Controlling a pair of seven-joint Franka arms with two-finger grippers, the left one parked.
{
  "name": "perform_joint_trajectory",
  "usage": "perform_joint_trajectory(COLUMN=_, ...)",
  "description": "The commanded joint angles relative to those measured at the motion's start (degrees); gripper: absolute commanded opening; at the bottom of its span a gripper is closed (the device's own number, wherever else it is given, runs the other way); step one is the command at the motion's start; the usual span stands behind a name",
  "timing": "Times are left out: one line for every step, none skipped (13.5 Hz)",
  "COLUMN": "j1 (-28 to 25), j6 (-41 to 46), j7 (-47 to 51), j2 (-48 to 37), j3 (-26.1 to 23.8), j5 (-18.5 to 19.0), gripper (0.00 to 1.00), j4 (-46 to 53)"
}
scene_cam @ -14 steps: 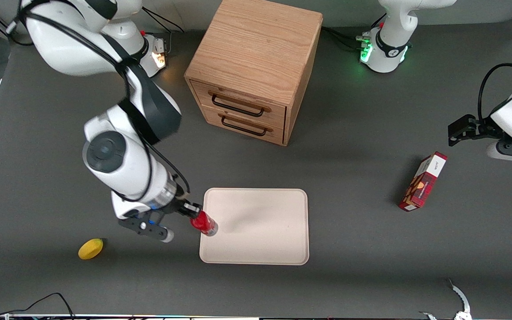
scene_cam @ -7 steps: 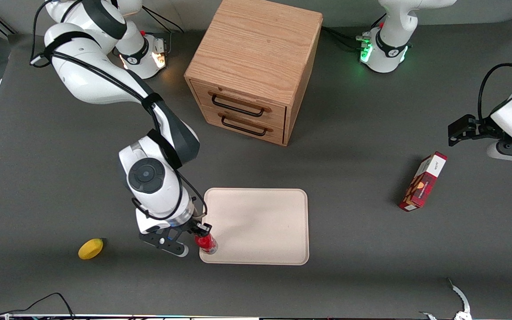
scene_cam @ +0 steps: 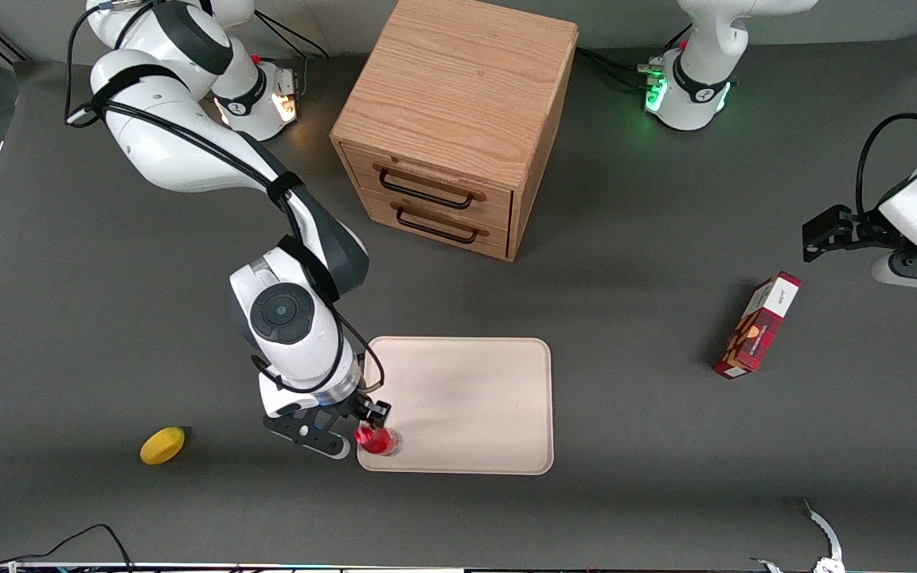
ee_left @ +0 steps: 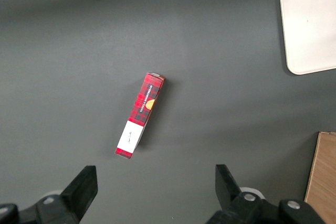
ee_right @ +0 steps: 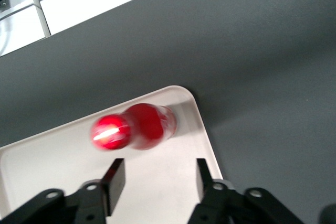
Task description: Place coke bottle on tray
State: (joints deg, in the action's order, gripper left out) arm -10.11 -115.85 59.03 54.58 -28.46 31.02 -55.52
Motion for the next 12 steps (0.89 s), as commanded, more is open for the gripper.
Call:
perform_joint_trajectory(j1=0.44, j6=0.53, j7=1.88, j2=-0.08, j3=-1.86, j5=1.94, gripper=1.00, j4=0.76)
perform_joint_trajectory(j1=0.79, j6=2.01, j7=1.61, j2=-1.13, j3=-2.82, j5=1.85, gripper=1.00, j4=0.76)
perform_joint_trajectory(j1=0.88, j6=5.16, j7=1.35, j2=-2.88, j3=-3.35, j5=1.85, gripper=1.00, j4=0.76)
perform_joint_trajectory(j1=1.05, j6=9.02, j7=0.65, j2=-5.07, j3=-4.40, j5=1.85, gripper=1.00, j4=0.50)
perform_joint_trajectory(j1=2.27, j6=13.24, j7=-0.92, j2=-8.14, j3=-6.41, j5=1.94, gripper=1.00, j4=-0.98)
perform_joint_trajectory(j1=3.68, j6=16.76, j7=-2.85, j2=-12.43, j3=-8.35, j5=1.85, gripper=1.00, j4=-3.35)
perform_joint_trajectory(j1=5.35, j6=20.28, j7=-6.35, j2=-17.09, j3=-9.76, j5=1.41, gripper=1.00, j4=-5.20)
perform_joint_trajectory(j1=7.10, j6=25.71, j7=-11.69, j2=-21.92, j3=-10.82, j5=0.28, gripper=1.00, j4=-6.26)
perform_joint_trajectory(j1=9.30, j6=31.59, j7=-16.36, j2=-26.15, j3=-11.26, j5=-3.39, gripper=1.00, j4=-6.36)
perform_joint_trajectory(j1=12.36, j6=35.04, j7=-20.93, j2=-30.89, j3=-10.83, j5=-8.91, gripper=1.00, j4=-6.53)
perform_joint_trajectory(j1=15.00, j6=37.43, j7=-25.67, j2=-35.11, j3=-9.70, j5=-14.01, gripper=1.00, j4=-6.71)
perform_joint_trajectory(j1=15.81, j6=41.19, j7=-30.59, j2=-38.72, j3=-5.42, j5=-17.89, gripper=1.00, j4=-6.80)
